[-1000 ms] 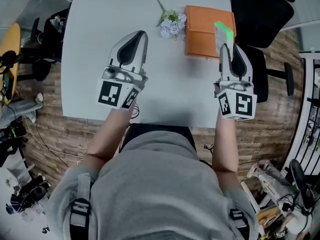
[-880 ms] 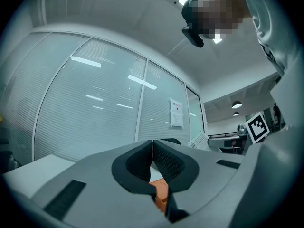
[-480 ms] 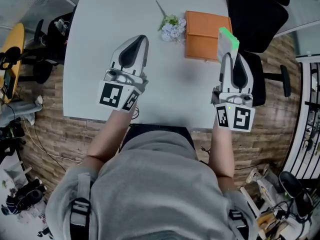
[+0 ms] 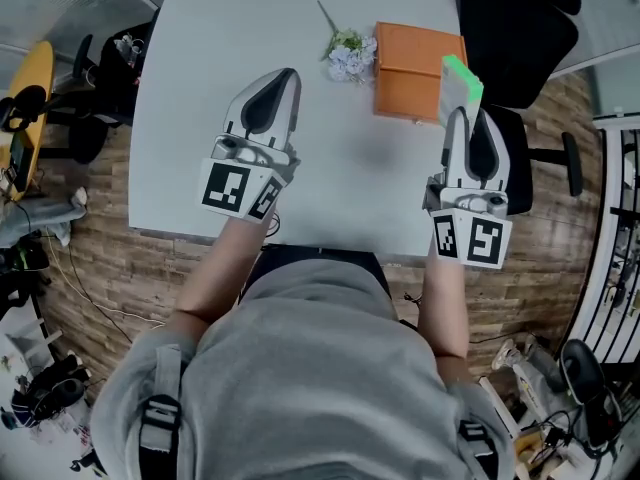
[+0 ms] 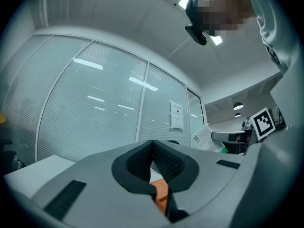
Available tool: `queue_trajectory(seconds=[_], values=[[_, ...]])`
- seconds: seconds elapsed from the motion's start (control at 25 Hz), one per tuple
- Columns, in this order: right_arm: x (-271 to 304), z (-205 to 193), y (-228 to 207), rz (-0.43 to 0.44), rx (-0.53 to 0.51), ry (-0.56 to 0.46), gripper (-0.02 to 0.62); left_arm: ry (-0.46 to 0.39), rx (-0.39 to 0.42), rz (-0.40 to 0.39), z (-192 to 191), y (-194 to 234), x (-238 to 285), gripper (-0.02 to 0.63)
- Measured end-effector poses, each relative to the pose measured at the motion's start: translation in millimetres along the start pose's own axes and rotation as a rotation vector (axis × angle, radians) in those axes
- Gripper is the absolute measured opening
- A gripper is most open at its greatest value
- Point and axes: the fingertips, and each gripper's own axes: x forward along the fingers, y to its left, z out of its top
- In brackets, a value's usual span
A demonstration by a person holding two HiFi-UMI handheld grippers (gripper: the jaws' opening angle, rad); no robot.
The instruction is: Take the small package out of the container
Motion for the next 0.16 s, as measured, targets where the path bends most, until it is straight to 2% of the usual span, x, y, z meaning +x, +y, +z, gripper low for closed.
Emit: queue_trajectory(seconds=[0.16], values=[[0.3, 0.2, 4.3, -0.004, 0.002, 0.003, 0.115, 0.002, 0.001, -0.001, 1.4, 2.0, -3.4, 0.018]])
